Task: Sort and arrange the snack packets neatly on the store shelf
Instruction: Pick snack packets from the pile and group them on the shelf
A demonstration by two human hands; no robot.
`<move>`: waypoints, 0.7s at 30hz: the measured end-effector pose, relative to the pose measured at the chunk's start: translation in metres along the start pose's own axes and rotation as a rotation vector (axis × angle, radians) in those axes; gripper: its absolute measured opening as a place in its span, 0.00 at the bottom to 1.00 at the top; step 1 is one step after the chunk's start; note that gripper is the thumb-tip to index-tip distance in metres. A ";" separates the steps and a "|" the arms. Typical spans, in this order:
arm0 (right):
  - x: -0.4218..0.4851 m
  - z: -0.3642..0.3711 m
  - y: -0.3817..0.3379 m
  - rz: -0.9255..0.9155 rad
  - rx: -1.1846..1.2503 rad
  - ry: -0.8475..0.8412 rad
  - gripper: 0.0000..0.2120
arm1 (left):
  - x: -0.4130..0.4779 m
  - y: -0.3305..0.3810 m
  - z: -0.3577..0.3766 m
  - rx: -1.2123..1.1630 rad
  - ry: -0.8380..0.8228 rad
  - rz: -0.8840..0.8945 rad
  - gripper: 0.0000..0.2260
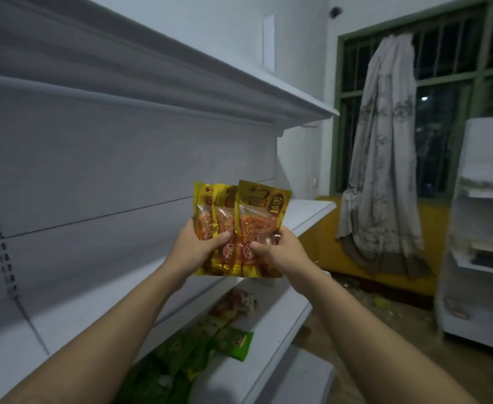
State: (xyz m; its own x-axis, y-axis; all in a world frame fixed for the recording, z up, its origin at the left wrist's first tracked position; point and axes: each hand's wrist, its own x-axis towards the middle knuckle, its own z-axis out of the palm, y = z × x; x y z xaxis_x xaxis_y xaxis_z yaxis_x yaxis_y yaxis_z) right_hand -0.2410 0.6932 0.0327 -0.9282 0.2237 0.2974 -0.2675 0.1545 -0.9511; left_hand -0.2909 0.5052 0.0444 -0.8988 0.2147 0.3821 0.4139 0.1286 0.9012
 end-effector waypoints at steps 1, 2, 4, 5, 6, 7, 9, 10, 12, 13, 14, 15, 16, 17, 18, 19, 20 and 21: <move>0.009 -0.007 0.003 0.000 -0.014 0.015 0.21 | 0.011 -0.003 0.006 -0.008 -0.027 0.002 0.32; 0.018 -0.014 0.006 0.001 -0.030 0.027 0.20 | 0.023 -0.007 0.012 -0.017 -0.052 0.009 0.32; 0.041 -0.025 0.011 0.014 -0.053 0.042 0.20 | 0.047 -0.014 0.024 -0.020 -0.093 0.026 0.28; 0.054 -0.030 0.014 0.025 -0.066 0.048 0.20 | 0.060 -0.018 0.029 -0.016 -0.109 0.030 0.26; 0.067 -0.034 0.016 0.036 -0.082 0.052 0.20 | 0.072 -0.022 0.034 -0.013 -0.122 0.028 0.24; 0.082 -0.037 0.018 0.044 -0.101 0.052 0.20 | 0.086 -0.026 0.038 -0.012 -0.134 0.025 0.21; 0.113 -0.041 0.024 0.051 -0.128 0.046 0.20 | 0.114 -0.034 0.043 -0.007 -0.146 0.011 0.16; 0.128 -0.042 0.027 0.053 -0.138 0.045 0.21 | 0.128 -0.038 0.045 -0.004 -0.150 0.007 0.14; 0.158 -0.043 0.038 0.061 -0.145 0.041 0.21 | 0.155 -0.047 0.046 -0.003 -0.155 0.003 0.12; 0.171 -0.043 0.044 0.066 -0.141 0.040 0.22 | 0.167 -0.052 0.046 0.000 -0.156 -0.004 0.11; 0.183 -0.043 0.050 0.070 -0.137 0.039 0.22 | 0.177 -0.057 0.047 0.006 -0.157 -0.012 0.11; 0.193 -0.043 0.056 0.076 -0.138 0.038 0.23 | 0.186 -0.062 0.048 0.016 -0.159 -0.024 0.11; 0.202 -0.043 0.062 0.084 -0.144 0.037 0.23 | 0.194 -0.067 0.050 0.031 -0.161 -0.041 0.11; 0.211 -0.043 0.068 0.093 -0.152 0.033 0.23 | 0.201 -0.072 0.052 0.046 -0.161 -0.064 0.11; 0.218 -0.043 0.072 0.101 -0.162 0.026 0.23 | 0.206 -0.077 0.053 0.061 -0.159 -0.089 0.12; 0.225 -0.043 0.077 0.107 -0.171 0.014 0.24 | 0.210 -0.080 0.054 0.079 -0.155 -0.112 0.12; 0.233 -0.042 0.081 0.111 -0.174 -0.001 0.24 | 0.215 -0.083 0.055 0.097 -0.143 -0.129 0.14; 0.241 -0.041 0.085 0.110 -0.172 -0.015 0.25 | 0.220 -0.086 0.055 0.109 -0.126 -0.142 0.14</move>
State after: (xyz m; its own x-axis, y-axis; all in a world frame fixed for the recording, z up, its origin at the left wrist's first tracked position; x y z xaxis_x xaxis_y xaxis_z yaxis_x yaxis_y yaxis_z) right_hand -0.4767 0.8001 0.0270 -0.9535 0.2339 0.1900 -0.1175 0.2924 -0.9491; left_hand -0.5164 0.5951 0.0402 -0.9271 0.3050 0.2178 0.3031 0.2684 0.9144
